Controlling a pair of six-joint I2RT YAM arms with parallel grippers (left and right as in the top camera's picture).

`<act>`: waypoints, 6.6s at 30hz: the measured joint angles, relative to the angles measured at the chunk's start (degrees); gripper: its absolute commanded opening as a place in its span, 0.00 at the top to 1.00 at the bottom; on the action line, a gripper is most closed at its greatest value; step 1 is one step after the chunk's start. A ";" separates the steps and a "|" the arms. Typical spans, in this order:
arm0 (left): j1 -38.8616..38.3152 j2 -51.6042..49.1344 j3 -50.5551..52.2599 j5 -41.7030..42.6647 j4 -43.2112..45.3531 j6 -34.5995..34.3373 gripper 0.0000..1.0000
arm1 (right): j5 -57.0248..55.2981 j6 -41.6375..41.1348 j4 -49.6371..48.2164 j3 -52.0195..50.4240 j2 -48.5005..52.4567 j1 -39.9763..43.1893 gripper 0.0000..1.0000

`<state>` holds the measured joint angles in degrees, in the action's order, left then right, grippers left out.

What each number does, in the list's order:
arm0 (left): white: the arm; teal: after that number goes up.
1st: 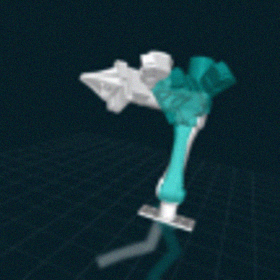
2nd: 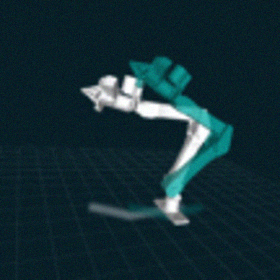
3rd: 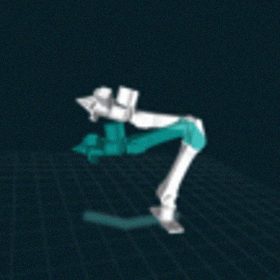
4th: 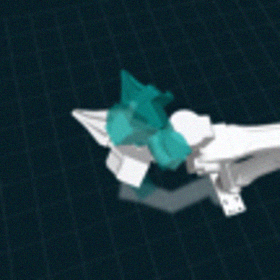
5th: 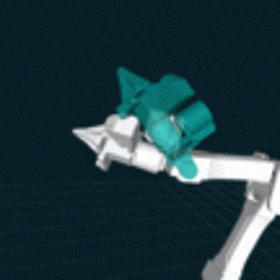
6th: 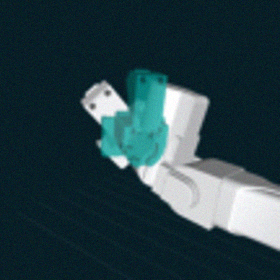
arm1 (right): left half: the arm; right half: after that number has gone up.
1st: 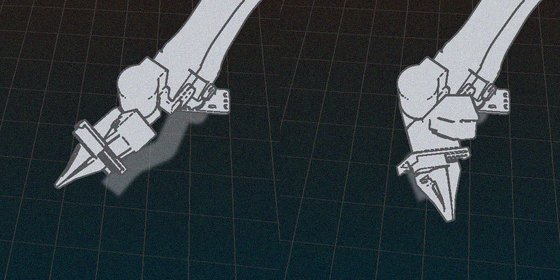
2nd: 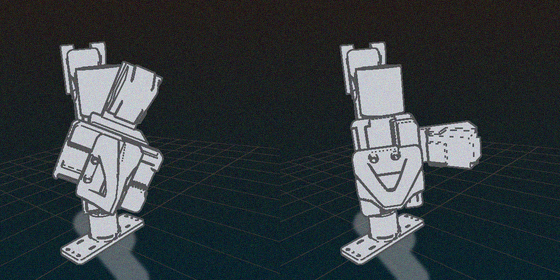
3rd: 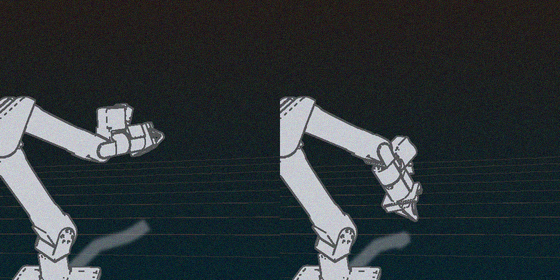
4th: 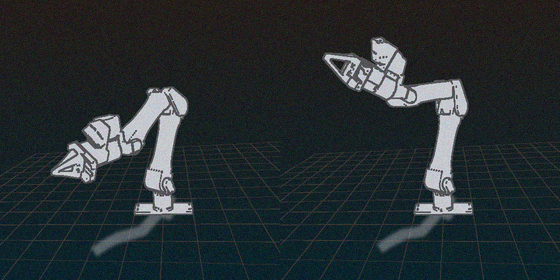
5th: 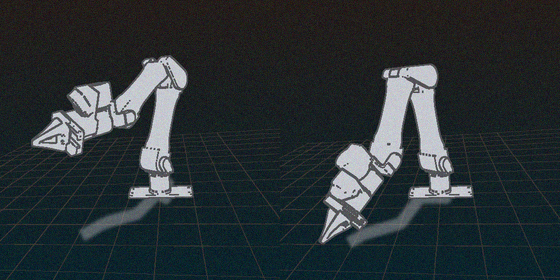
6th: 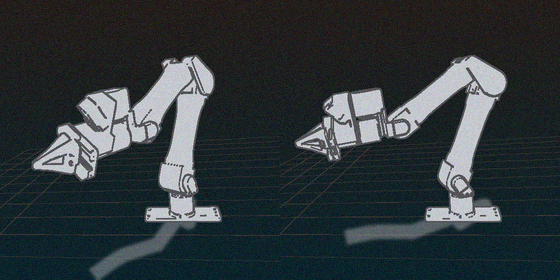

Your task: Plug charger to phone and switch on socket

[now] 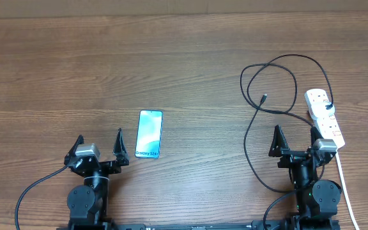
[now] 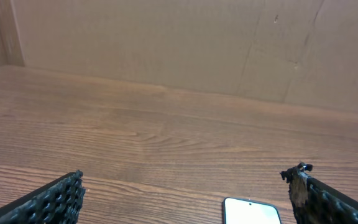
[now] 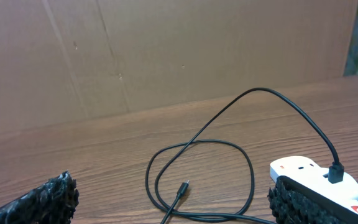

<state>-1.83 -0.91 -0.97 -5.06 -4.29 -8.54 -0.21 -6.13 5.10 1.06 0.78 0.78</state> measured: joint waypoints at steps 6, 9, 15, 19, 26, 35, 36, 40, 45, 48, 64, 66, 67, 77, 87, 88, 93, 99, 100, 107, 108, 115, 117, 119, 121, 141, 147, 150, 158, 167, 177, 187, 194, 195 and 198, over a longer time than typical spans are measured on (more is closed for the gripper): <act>0.00 0.00 0.00 0.00 0.00 -0.02 0.00 | -0.02 0.00 0.02 0.00 0.00 -0.02 0.00; 0.00 0.00 0.00 0.00 0.00 0.00 0.00 | 0.00 -0.02 0.02 0.00 0.00 -0.02 0.00; 0.00 0.00 0.00 0.00 0.00 -0.02 0.00 | -0.02 -0.02 0.04 0.00 0.00 -0.02 0.00; 0.00 0.00 0.00 0.00 0.02 0.00 0.00 | 0.00 -0.02 0.02 0.00 0.00 0.00 0.00; 0.00 0.00 0.00 0.00 0.00 0.00 0.01 | -0.04 -0.04 0.02 0.00 0.00 0.00 0.00; 0.00 0.00 0.00 0.00 0.00 0.00 0.01 | 0.02 -0.02 0.04 0.00 0.00 -0.02 0.00; 0.00 0.00 0.00 0.00 0.00 0.00 0.01 | 0.00 -0.04 0.04 0.00 0.00 -0.02 0.00; 0.00 0.00 0.00 0.00 0.00 0.00 0.00 | 0.00 -0.02 0.04 0.00 0.00 0.00 0.00; 0.00 0.00 0.00 0.00 0.00 -0.02 0.01 | -0.02 -0.04 0.04 0.00 0.00 -0.02 0.00; 0.00 0.00 0.00 0.00 0.00 0.00 0.00 | 0.00 -0.04 0.04 0.00 0.00 -0.02 0.00; 0.00 0.00 0.00 0.63 -0.02 -0.07 0.00 | 0.00 -0.02 0.07 0.00 0.00 0.00 0.00; 0.00 0.00 0.00 1.36 -0.04 -0.09 0.00 | -0.02 -0.02 0.00 0.00 0.00 0.00 0.00; 0.00 0.00 0.00 1.73 -0.07 -0.09 0.01 | 0.00 -0.04 0.07 0.00 0.00 -0.02 0.00; 0.00 0.00 -0.42 7.08 -2.21 -0.52 0.00 | -0.02 -0.04 0.07 0.00 0.00 0.00 0.00; 0.00 0.00 -7.50 8.59 -13.75 -0.96 0.00 | -0.02 -0.04 0.04 0.00 0.00 -0.02 0.00; 0.00 0.00 -8.35 8.66 -14.56 -0.96 0.00 | 0.00 -0.02 0.04 0.00 0.00 -0.02 0.00; 0.00 0.00 -11.63 8.98 -17.11 -0.96 0.00 | 0.00 -0.02 0.04 0.00 0.00 -0.02 0.00; 0.00 -2.21 -15.30 8.98 -18.51 -0.96 0.00 | -0.02 -0.02 0.02 0.00 0.00 0.00 0.00; 0.00 -3.32 -16.00 9.01 -18.51 -0.96 0.00 | -0.02 -0.04 0.04 0.00 0.00 -0.02 0.00; 0.00 -16.65 -24.37 9.16 -20.72 -0.96 0.00 | 0.02 -0.04 0.07 0.00 0.00 -0.02 0.00; 0.00 -19.02 -26.08 9.18 -21.57 -0.96 0.00 | 0.02 -0.02 0.02 0.00 0.00 0.00 0.00; 0.00 -37.31 -43.06 9.29 -33.53 -0.96 0.00 | -0.02 -0.04 0.09 0.00 0.00 -0.02 0.00; 0.00 -42.27 -48.06 9.90 -37.24 -0.96 0.00 | 0.00 0.00 0.04 0.00 -0.04 -0.02 0.00; 0.00 -47.43 -53.37 11.04 -41.64 -0.96 0.00 | 0.00 -0.02 0.04 0.00 -0.04 0.00 0.00; -0.31 -52.57 -58.53 11.80 -45.88 -0.98 0.00 | 0.00 0.00 0.04 0.00 -0.04 -0.02 0.00; -12.04 -85.70 -74.62 9.55 -55.91 -1.57 0.00 | 0.02 -0.02 0.04 0.00 -0.04 0.00 0.00; -12.04 -90.25 -74.64 9.53 -55.98 -1.79 0.00 | 0.02 0.00 0.02 0.00 -0.04 -0.02 0.00; -12.04 -92.39 -74.69 9.51 -56.02 -1.81 0.00 | 0.00 -0.02 0.04 0.00 -0.04 -0.02 0.00; -12.04 -99.12 -74.73 9.49 -56.15 -1.81 0.00 | 0.02 -0.02 0.02 0.00 -0.04 -0.02 0.00; -12.04 -104.94 -74.73 9.33 -56.17 -1.81 0.00 | 0.02 -0.02 0.04 0.00 -0.04 0.00 0.00; -12.04 -107.69 -74.73 9.33 -56.17 -2.23 0.00 | 0.00 -0.02 0.00 0.00 -0.04 -0.02 0.00; -12.26 -107.75 -74.73 9.33 -54.93 -2.51 0.00 | 0.00 0.00 0.02 0.00 -0.04 0.00 0.00; -13.49 -107.78 -74.73 9.33 -54.38 -3.08 0.00 | 0.02 -0.02 0.07 0.00 -0.04 -0.02 0.00; -13.49 -107.78 -74.73 9.33 -54.21 -3.08 0.01 | 0.00 -0.02 0.04 0.00 -0.04 -0.02 0.00; -13.49 -107.78 -74.73 9.27 -53.88 -3.10 0.00 | -0.02 -0.02 0.04 0.00 -0.04 0.00 0.00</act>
<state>-15.31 -108.68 -75.70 4.21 -58.17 -11.64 -0.23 -6.15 5.15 1.06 0.73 0.78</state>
